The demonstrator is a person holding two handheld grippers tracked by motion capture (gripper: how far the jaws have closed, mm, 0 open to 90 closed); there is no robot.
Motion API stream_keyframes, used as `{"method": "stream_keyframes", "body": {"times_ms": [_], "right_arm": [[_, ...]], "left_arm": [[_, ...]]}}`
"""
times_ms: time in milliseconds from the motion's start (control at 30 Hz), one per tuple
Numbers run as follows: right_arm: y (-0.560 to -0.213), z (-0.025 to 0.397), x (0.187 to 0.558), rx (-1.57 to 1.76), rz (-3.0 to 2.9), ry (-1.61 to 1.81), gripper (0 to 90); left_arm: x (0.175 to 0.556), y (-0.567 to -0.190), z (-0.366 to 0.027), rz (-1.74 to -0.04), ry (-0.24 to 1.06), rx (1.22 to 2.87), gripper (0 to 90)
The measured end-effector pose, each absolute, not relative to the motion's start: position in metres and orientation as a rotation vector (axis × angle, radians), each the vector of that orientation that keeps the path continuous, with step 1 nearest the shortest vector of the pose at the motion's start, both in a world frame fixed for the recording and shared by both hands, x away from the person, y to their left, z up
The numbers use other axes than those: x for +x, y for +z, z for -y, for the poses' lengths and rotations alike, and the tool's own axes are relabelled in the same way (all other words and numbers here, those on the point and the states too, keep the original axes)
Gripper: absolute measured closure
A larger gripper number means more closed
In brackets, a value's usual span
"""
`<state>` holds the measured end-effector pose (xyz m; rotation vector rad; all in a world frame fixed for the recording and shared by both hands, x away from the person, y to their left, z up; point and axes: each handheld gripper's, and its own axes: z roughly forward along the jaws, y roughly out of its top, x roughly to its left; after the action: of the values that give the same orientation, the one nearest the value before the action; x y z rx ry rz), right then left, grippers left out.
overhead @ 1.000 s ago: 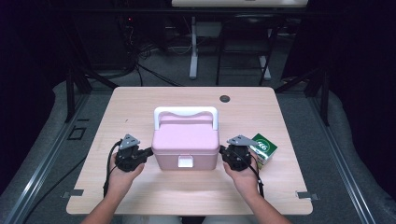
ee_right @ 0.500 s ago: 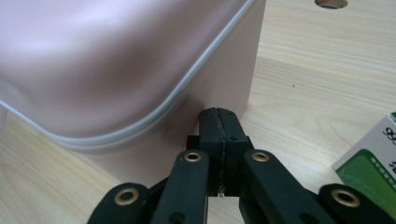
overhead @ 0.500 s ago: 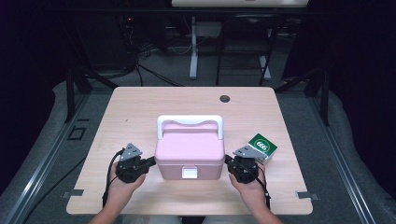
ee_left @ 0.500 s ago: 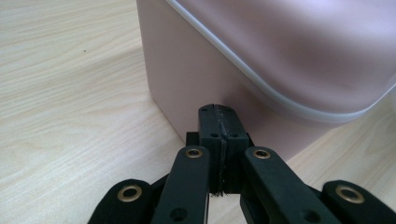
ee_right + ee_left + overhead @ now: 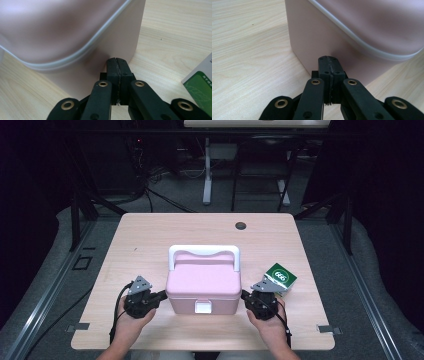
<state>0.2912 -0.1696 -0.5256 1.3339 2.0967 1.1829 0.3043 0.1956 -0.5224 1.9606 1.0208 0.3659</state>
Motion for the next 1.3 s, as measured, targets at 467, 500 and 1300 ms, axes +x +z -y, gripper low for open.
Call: {"method": "stream_keyframes", "body": {"times_ms": [467,500,1300], "right_arm": [[-0.524,0.18,0.298,1.324,-2.115,1.21,73.1],[-0.523,0.181,0.298,1.319,-2.114,1.214,72.5],[-0.499,0.195,0.304,1.256,-2.211,1.232,59.1]], "left_arm": [[0.313,-0.523,-0.207,-1.042,0.331,1.951,72.4],[0.313,-0.523,-0.208,-1.043,0.331,1.952,71.7],[0.322,-0.495,-0.225,-1.026,0.302,1.92,61.3]]}}
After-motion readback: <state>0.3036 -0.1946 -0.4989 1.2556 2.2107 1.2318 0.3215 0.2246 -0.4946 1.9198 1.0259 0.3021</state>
